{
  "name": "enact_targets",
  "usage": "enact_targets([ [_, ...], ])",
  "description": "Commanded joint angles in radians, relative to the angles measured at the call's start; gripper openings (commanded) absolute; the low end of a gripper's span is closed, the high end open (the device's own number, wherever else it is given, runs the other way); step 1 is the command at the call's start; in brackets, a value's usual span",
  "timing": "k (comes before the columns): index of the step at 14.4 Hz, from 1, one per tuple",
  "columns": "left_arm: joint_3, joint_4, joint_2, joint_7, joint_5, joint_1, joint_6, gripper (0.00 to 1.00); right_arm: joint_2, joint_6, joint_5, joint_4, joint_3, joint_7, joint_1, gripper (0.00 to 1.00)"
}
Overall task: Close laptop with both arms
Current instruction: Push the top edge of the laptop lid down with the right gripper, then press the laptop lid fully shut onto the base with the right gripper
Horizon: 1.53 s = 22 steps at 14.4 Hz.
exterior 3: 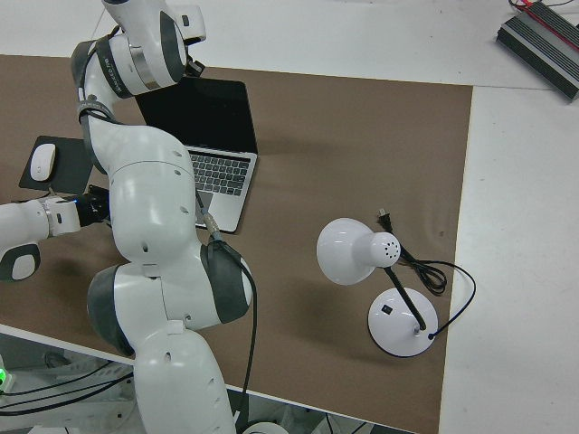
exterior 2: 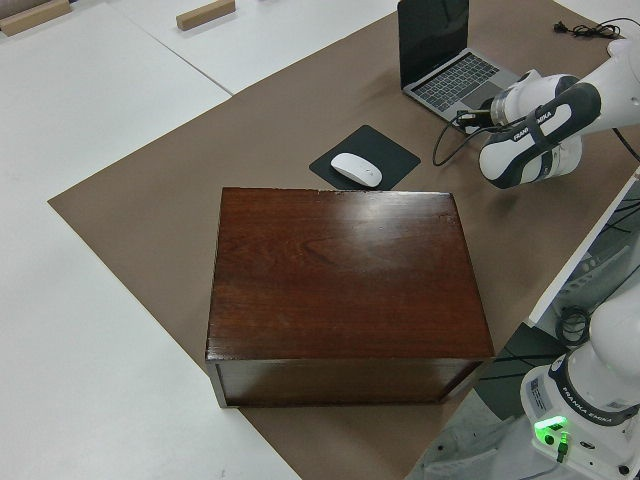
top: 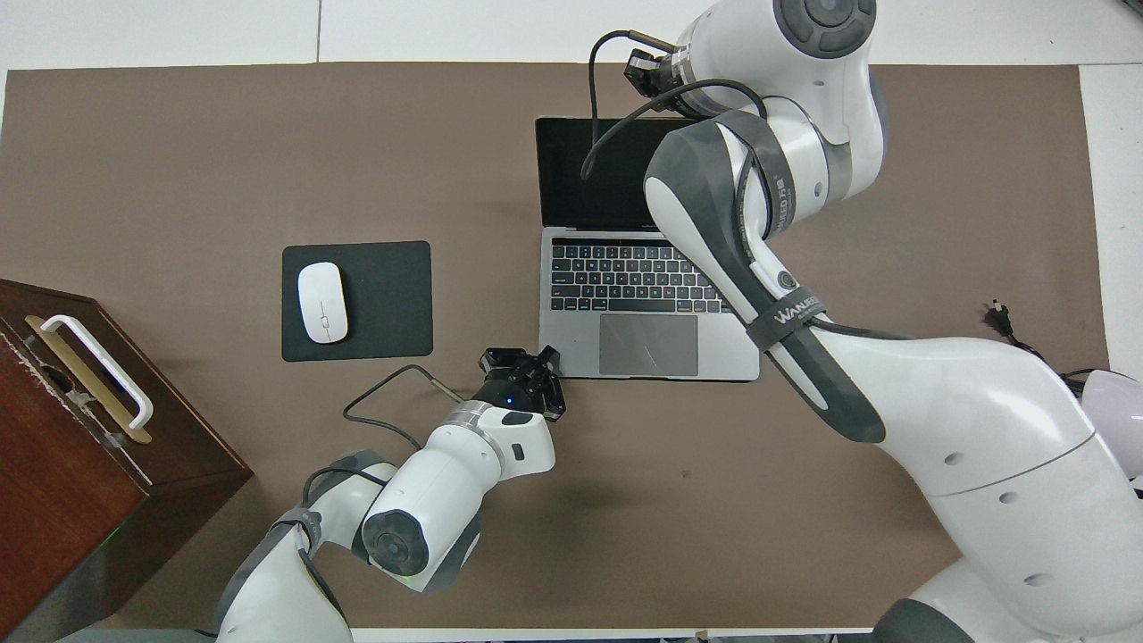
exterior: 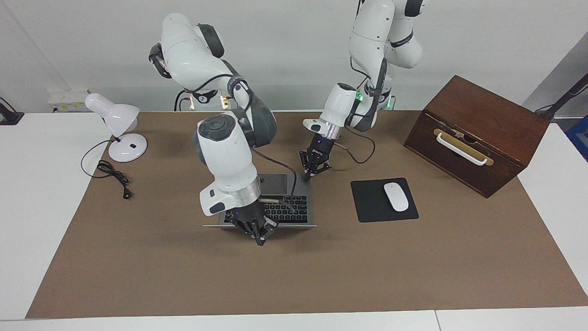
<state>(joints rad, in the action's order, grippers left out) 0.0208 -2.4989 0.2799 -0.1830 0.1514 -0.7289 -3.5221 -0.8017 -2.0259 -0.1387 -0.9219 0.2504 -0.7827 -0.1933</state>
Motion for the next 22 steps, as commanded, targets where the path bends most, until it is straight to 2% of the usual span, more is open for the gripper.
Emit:
enact_targets([
  [1, -0.016, -0.067, 0.053, -0.021, 0.017, -0.023, 0.025, 0.0, 0.029, 0.084, 0.051, -0.057, 0.01, 0.031, 0.025, 0.0],
  [6, -0.018, -0.067, 0.053, -0.021, 0.017, -0.023, 0.025, 0.0, 0.044, 0.263, 0.145, -0.081, 0.01, 0.031, 0.068, 0.0],
  [8, -0.018, -0.067, 0.053, -0.021, 0.017, -0.023, 0.025, 0.0, 0.07, 0.285, 0.166, -0.15, 0.01, 0.017, 0.069, 0.0],
  [10, -0.018, -0.067, 0.053, -0.021, 0.017, -0.023, 0.025, 0.0, 0.107, 0.283, 0.233, -0.228, 0.009, -0.009, 0.086, 0.0],
  [14, -0.018, -0.067, 0.053, -0.021, 0.017, -0.023, 0.025, 0.0, 0.151, 0.26, 0.281, -0.348, 0.009, -0.058, 0.075, 0.0],
  [16, -0.018, -0.067, 0.053, -0.021, 0.017, -0.023, 0.025, 0.0, 0.157, 0.225, 0.289, -0.405, 0.01, -0.084, 0.065, 0.0],
  [19, -0.018, -0.067, 0.053, -0.021, 0.017, -0.023, 0.025, 0.0, 0.2, 0.104, 0.294, -0.561, 0.012, -0.098, 0.043, 0.0],
  [22, -0.018, -0.069, 0.053, -0.021, 0.017, -0.023, 0.025, 0.0, 0.21, 0.104, 0.313, -0.58, 0.029, -0.098, 0.048, 0.0],
])
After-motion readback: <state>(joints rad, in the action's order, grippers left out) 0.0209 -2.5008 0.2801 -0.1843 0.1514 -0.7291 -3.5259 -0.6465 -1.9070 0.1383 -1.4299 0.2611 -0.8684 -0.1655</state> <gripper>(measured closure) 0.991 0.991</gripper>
